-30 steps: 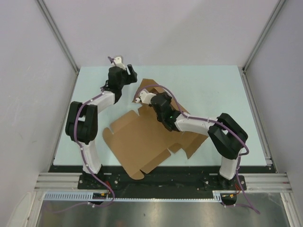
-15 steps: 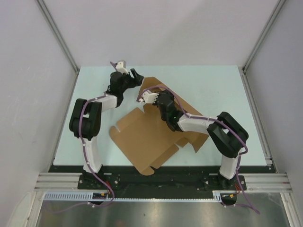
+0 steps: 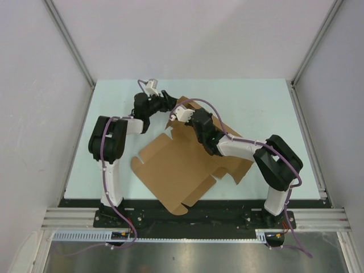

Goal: Fold the paper box

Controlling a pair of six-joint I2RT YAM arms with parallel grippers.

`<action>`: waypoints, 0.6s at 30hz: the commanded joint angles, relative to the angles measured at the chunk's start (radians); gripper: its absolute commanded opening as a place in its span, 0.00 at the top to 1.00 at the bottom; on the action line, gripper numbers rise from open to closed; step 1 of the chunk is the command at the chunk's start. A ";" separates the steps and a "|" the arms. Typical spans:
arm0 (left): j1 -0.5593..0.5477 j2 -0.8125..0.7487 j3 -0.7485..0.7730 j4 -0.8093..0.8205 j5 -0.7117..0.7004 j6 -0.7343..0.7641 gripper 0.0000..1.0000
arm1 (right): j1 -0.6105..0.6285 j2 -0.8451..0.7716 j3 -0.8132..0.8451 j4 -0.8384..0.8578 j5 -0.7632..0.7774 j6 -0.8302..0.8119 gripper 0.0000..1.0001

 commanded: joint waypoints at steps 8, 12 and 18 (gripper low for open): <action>0.005 -0.074 -0.116 0.250 0.245 -0.090 0.32 | 0.041 -0.011 0.008 0.023 0.009 0.041 1.00; 0.007 -0.076 -0.168 0.328 0.293 -0.142 0.32 | 0.052 -0.014 0.008 0.016 0.017 0.043 1.00; 0.005 -0.109 -0.224 0.361 0.302 -0.141 0.32 | 0.063 -0.020 0.008 0.016 0.017 0.056 1.00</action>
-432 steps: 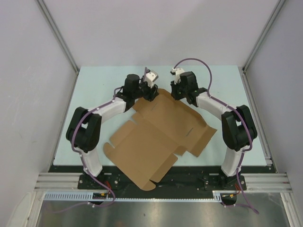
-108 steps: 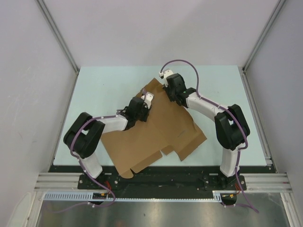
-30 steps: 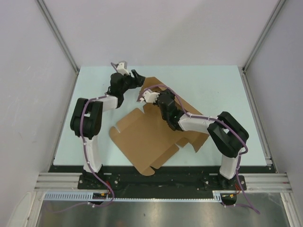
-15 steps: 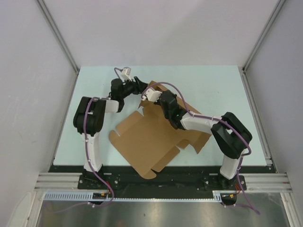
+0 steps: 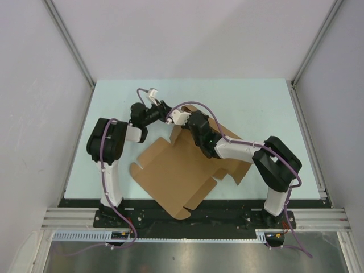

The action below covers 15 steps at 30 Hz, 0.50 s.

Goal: Fold the paper box

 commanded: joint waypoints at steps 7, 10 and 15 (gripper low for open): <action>-0.011 -0.217 -0.119 -0.017 0.012 0.129 0.28 | 0.022 -0.024 0.009 0.021 -0.017 0.078 1.00; -0.011 -0.270 -0.161 -0.037 0.006 0.172 0.25 | 0.022 -0.029 0.009 0.020 -0.019 0.089 1.00; -0.011 -0.336 -0.221 -0.069 0.011 0.219 0.22 | 0.025 -0.043 0.009 0.015 -0.036 0.108 1.00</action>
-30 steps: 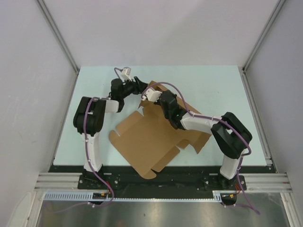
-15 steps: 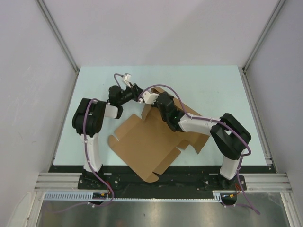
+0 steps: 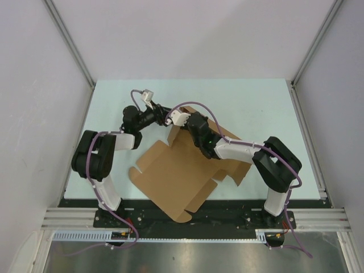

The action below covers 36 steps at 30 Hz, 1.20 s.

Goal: Fold the paper box

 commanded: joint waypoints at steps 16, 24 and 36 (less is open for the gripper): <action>-0.041 -0.099 -0.065 -0.185 0.009 0.203 0.22 | 0.011 -0.082 0.009 -0.028 -0.082 0.111 1.00; -0.090 -0.105 -0.071 -0.247 -0.045 0.288 0.23 | 0.031 -0.085 0.009 -0.043 -0.080 0.103 1.00; -0.065 -0.185 -0.100 -0.297 -0.080 0.338 0.19 | 0.034 -0.098 0.009 -0.063 -0.085 0.117 1.00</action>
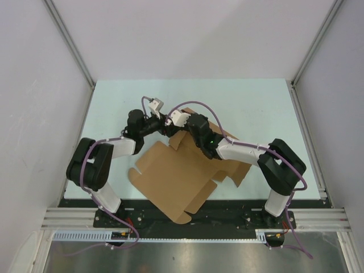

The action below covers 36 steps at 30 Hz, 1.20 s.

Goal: Fold the paper box

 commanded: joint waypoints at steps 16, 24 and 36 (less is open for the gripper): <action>0.030 -0.085 -0.001 -0.083 -0.180 0.011 0.18 | 0.102 0.017 0.003 0.230 0.144 -0.248 1.00; 0.027 0.014 0.038 0.034 -0.149 -0.094 0.20 | 0.109 0.078 0.003 0.346 0.123 -0.433 1.00; 0.038 0.159 0.058 0.212 -0.149 -0.170 0.18 | 0.094 0.166 0.054 0.382 0.159 -0.438 1.00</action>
